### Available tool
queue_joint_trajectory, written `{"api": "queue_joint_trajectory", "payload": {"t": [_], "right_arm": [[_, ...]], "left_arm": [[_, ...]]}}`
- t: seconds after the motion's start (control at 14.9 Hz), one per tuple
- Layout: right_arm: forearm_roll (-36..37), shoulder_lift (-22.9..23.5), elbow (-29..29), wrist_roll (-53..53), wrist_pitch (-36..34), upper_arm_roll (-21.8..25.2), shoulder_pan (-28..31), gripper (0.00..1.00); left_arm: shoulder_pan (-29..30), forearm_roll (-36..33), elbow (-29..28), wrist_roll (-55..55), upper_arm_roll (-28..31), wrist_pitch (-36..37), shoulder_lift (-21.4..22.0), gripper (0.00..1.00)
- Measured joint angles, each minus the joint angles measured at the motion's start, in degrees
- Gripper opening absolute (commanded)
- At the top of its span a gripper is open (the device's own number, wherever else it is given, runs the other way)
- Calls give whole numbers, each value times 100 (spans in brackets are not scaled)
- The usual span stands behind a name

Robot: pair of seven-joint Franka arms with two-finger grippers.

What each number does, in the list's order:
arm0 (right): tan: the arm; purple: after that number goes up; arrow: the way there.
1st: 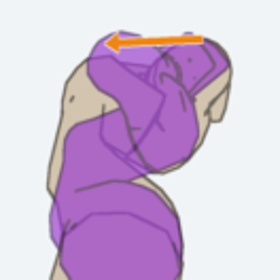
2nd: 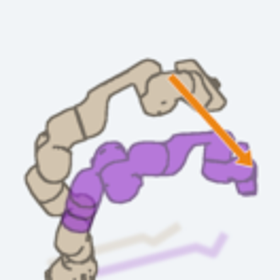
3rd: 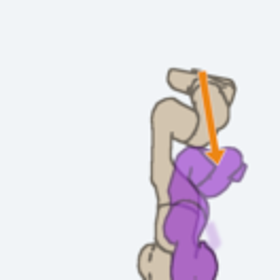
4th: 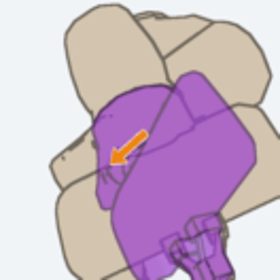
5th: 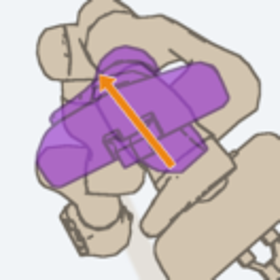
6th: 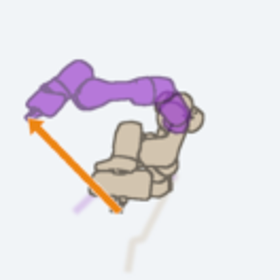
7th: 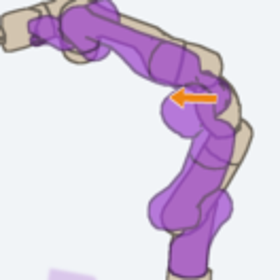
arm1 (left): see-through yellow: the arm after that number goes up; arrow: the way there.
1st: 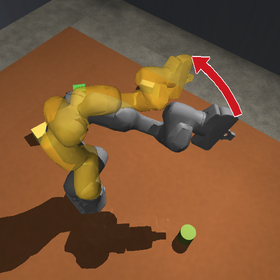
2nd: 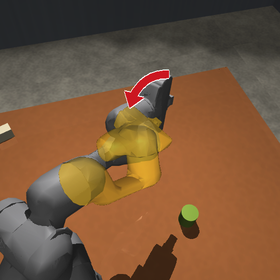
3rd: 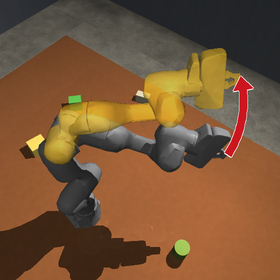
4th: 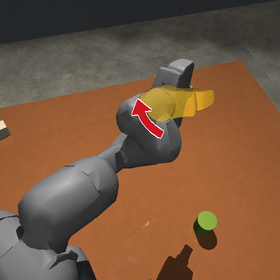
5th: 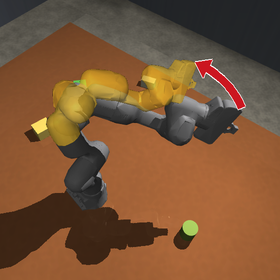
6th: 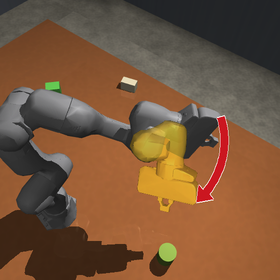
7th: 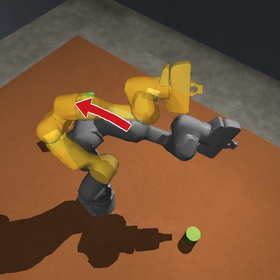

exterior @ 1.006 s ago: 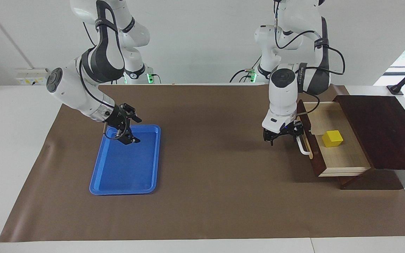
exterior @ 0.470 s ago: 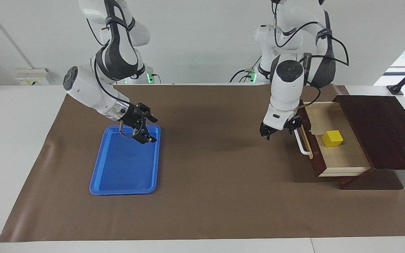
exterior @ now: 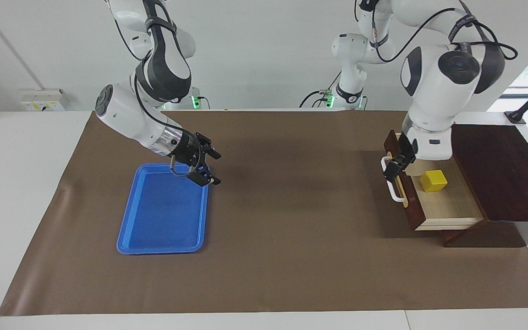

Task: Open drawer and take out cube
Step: 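Reach into the drawer and grasp the yellow cube with the left gripper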

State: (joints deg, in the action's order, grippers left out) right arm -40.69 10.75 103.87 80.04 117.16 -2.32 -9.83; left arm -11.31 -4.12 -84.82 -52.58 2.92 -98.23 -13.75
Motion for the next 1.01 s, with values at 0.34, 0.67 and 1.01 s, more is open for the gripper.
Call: {"api": "queue_joint_trajectory", "payload": {"t": [0.34,0.67,1.01], "right_arm": [[-6,115,-41,0,66,6,-46,96],[-144,168,-148,0,-49,3,-55,95],[-74,839,-1280,265,-673,-4,-272,92]], "left_arm": [[872,58,-165,-1747,25,-363,15,100],[1115,73,-1044,-3060,55,-1179,91,100],[1217,74,-1634,-3347,69,-1487,221,100]]}}
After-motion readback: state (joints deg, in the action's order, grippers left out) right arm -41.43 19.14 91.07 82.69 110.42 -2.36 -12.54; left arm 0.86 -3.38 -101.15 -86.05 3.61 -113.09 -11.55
